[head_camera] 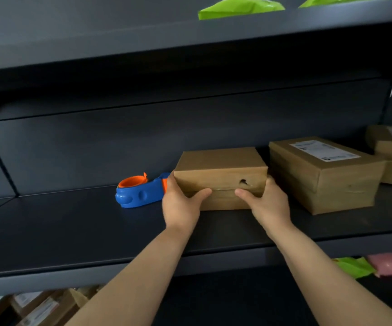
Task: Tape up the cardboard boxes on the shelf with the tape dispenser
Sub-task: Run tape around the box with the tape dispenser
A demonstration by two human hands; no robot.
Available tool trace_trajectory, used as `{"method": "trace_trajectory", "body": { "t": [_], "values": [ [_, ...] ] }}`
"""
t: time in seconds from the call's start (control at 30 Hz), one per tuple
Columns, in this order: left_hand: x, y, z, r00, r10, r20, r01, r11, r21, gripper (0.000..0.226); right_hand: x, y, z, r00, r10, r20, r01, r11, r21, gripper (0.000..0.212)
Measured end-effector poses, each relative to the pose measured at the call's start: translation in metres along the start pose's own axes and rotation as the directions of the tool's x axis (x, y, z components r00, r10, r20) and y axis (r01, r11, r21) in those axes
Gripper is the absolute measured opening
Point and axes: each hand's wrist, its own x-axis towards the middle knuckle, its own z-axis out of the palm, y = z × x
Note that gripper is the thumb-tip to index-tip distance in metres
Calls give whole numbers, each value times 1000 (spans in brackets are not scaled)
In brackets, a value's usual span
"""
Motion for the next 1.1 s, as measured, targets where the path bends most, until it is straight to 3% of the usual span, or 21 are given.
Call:
{"method": "trace_trajectory", "body": {
  "t": [0.1,0.17,0.27,0.33,0.4,0.47,0.53,0.63,0.8,0.93,1.0,1.1],
  "values": [
    [7,-4,-8,997,11,-72,-3,994,108,78,-7,-7,-5,994,-104,-27,97,977,-191,68],
    [9,2,-20,993,60,-99,-51,995,91,73,-13,-18,-16,974,-189,-126,146,945,-293,75],
    [21,32,-45,974,68,-215,-79,996,-44,69,-19,-49,-39,876,-377,-301,294,912,-287,62],
    [31,58,-65,979,33,-202,-20,998,63,55,-18,-69,-51,837,-452,-307,375,884,-279,64],
    [39,71,-76,994,-32,-107,51,982,183,38,-14,-77,-54,889,-394,-234,358,916,-184,68],
    [42,72,-81,995,-95,6,92,977,193,39,-11,-75,-50,972,-219,-86,218,976,-13,62],
    [35,64,-78,988,-136,71,129,987,94,45,-13,-66,-38,995,-82,58,66,970,236,46],
    [14,48,-62,991,-133,20,134,982,-135,47,-22,-58,-25,984,-110,141,41,905,424,48],
    [-14,28,-44,981,-191,20,184,902,-390,30,-23,-46,-19,970,-122,209,9,881,472,73],
    [-18,21,-46,983,-167,78,184,905,-384,29,-18,-29,-17,931,11,365,-171,896,409,122],
    [-17,17,-50,977,-179,113,208,913,-350,28,-15,-20,-18,887,64,457,-266,880,393,131],
    [-14,17,-53,968,-213,134,244,922,-301,36,-22,-24,-27,868,41,494,-258,889,378,129]
  ]
}}
